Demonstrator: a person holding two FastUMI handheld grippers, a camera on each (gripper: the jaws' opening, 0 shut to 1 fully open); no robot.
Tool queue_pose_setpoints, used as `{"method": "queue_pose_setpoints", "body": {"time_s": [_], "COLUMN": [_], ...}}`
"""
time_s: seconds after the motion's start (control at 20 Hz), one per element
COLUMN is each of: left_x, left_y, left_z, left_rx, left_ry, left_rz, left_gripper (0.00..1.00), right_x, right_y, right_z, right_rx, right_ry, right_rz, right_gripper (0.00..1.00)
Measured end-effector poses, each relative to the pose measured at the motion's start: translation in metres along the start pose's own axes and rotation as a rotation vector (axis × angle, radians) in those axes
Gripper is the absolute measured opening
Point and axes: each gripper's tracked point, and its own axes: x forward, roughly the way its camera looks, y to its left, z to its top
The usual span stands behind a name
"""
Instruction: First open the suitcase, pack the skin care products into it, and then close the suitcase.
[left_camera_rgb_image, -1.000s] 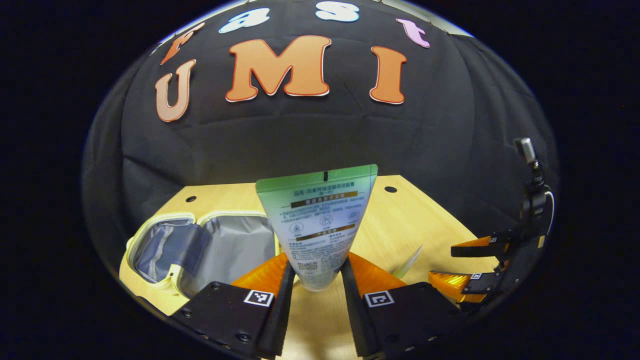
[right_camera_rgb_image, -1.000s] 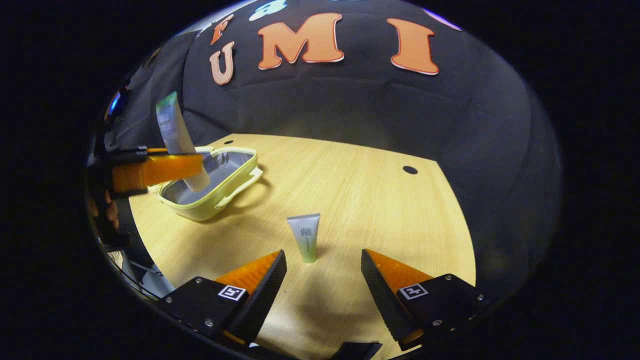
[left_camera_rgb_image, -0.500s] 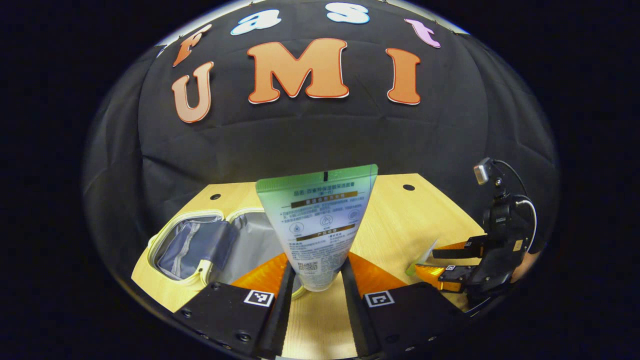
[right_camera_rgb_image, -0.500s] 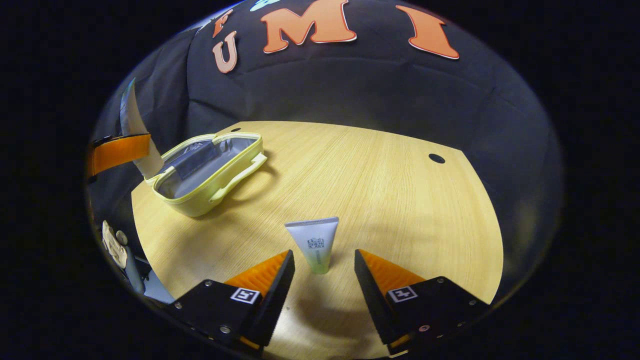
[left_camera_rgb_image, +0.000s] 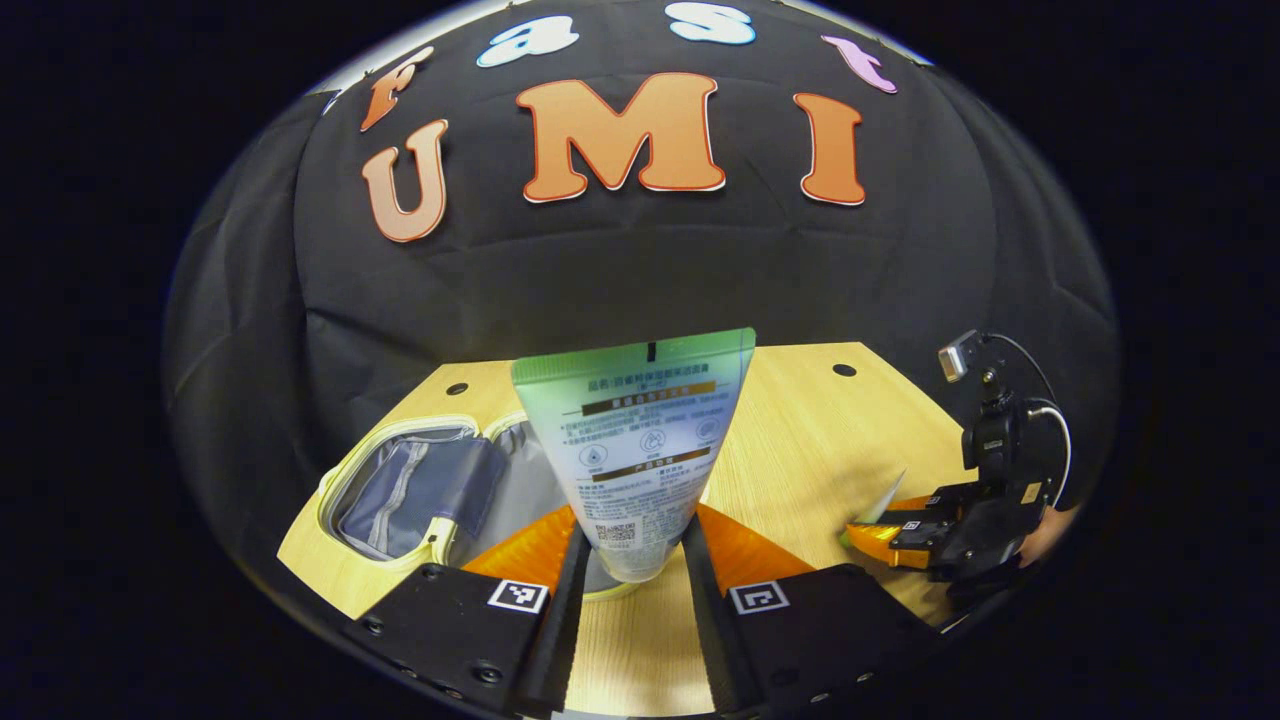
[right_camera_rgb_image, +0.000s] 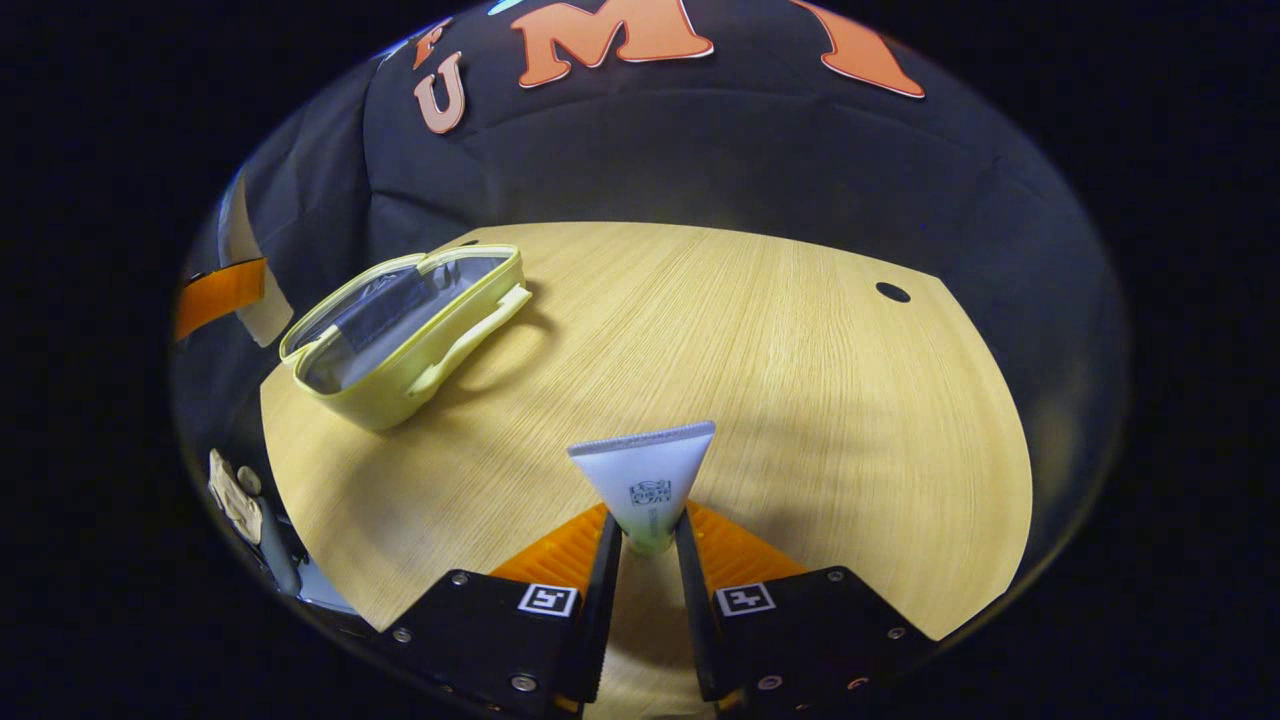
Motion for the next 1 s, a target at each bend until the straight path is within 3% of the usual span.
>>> {"method": "queue_pose_setpoints", "body": {"time_s": [0.05, 0.1, 0.35, 0.4, 0.45, 0.7, 1.0], "left_x": [0.0, 0.0, 0.006, 0.006, 0.007, 0.016, 0.035], "left_y": [0.003, 0.007, 0.033, 0.04, 0.046, 0.082, 0.116], "left_z": [0.001, 0.002, 0.003, 0.004, 0.004, 0.005, 0.003], "left_rx": [-0.001, -0.002, -0.024, -0.028, -0.029, -0.025, -0.018], "left_ry": [-0.003, -0.004, 0.001, 0.003, 0.004, 0.004, 0.019], "left_rz": [0.004, 0.009, 0.036, 0.042, 0.045, 0.061, 0.005], "left_gripper": [0.51, 0.51, 0.51, 0.51, 0.51, 0.51, 0.52], "right_x": [-0.004, -0.008, -0.03, -0.035, -0.041, -0.064, -0.071], "right_y": [0.0, 0.0, 0.008, 0.011, 0.015, 0.037, 0.071], "right_z": [0.004, 0.009, 0.039, 0.046, 0.054, 0.086, 0.114], "right_rx": [0.012, 0.027, 0.022, 0.019, 0.02, -0.007, -0.062], "right_ry": [-0.006, -0.013, -0.075, -0.088, -0.103, -0.172, -0.214], "right_rz": [0.001, 0.006, 0.022, 0.025, 0.034, 0.05, 0.014], "right_gripper": [0.32, 0.36, 0.36, 0.41, 0.36, 0.36, 0.36]}}
